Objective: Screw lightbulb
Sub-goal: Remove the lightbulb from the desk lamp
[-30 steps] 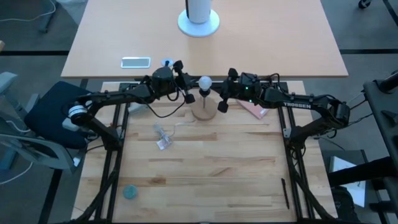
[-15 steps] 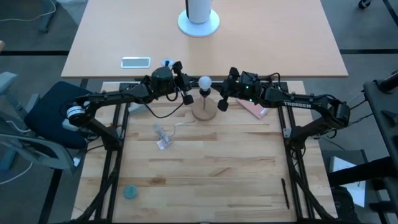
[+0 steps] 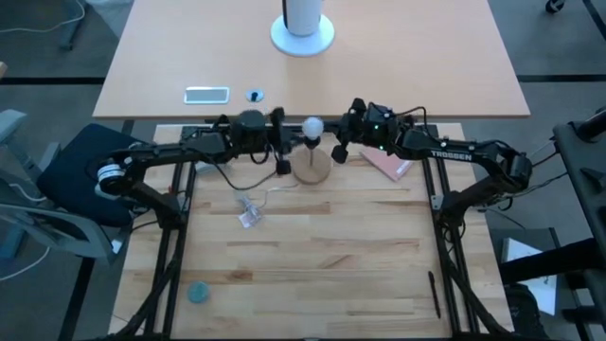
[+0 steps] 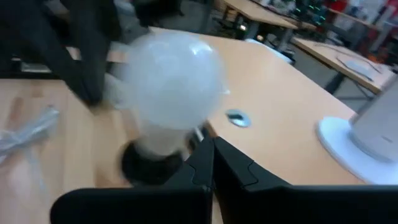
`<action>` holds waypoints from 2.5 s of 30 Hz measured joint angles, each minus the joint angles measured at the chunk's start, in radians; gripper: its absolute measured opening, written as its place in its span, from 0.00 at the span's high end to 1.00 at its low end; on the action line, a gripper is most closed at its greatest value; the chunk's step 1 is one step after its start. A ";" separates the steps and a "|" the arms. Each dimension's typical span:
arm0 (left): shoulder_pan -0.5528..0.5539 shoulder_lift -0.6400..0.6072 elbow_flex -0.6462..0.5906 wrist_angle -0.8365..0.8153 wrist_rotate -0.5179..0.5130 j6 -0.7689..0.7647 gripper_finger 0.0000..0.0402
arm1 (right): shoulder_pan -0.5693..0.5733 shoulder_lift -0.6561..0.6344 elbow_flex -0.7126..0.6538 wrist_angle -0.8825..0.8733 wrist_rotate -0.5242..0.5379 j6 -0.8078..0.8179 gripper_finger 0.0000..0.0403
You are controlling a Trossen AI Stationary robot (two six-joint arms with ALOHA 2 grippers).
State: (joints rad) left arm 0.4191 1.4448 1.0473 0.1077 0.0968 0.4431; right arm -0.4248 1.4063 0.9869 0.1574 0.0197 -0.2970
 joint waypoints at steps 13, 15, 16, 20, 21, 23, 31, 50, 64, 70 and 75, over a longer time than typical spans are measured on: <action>0.010 0.011 0.004 0.080 -0.215 0.039 1.00 | -0.005 -0.031 0.000 -0.022 -0.120 -0.003 1.00; 0.009 0.025 0.003 0.092 -0.220 0.045 1.00 | -0.005 -0.028 0.000 -0.009 -0.126 -0.005 1.00; 0.009 0.027 0.003 0.094 -0.221 0.046 1.00 | -0.005 -0.024 0.000 0.001 -0.126 -0.007 1.00; 0.003 0.029 0.003 0.094 -0.230 0.045 1.00 | -0.008 -0.008 0.000 0.016 -0.129 -0.009 1.00; 0.002 0.028 0.003 0.090 -0.230 0.045 1.00 | -0.012 -0.005 0.000 0.018 -0.127 -0.009 1.00; -0.001 0.021 0.003 0.073 -0.225 0.045 1.00 | -0.014 -0.004 0.000 0.018 -0.088 -0.005 1.00; -0.015 -0.009 0.003 -0.029 -0.195 0.038 1.00 | -0.022 -0.009 0.000 -0.031 -0.043 -0.010 1.00; -0.005 0.009 0.004 0.078 -0.190 0.046 1.00 | -0.020 -0.028 -0.001 -0.008 -0.099 -0.026 1.00; -0.002 -0.020 0.004 0.082 -0.231 0.038 1.00 | -0.020 -0.028 -0.001 -0.003 -0.234 -0.038 1.00; -0.001 0.009 0.004 0.104 -0.195 0.054 1.00 | -0.022 -0.019 -0.001 0.024 -0.210 -0.022 1.00; -0.013 0.002 0.004 0.053 -0.067 0.048 1.00 | -0.029 -0.025 -0.001 0.011 -0.139 -0.022 1.00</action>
State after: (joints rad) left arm 0.4065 1.4469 1.0515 0.1611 0.0303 0.4912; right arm -0.4536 1.3815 0.9855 0.1685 -0.1193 -0.3187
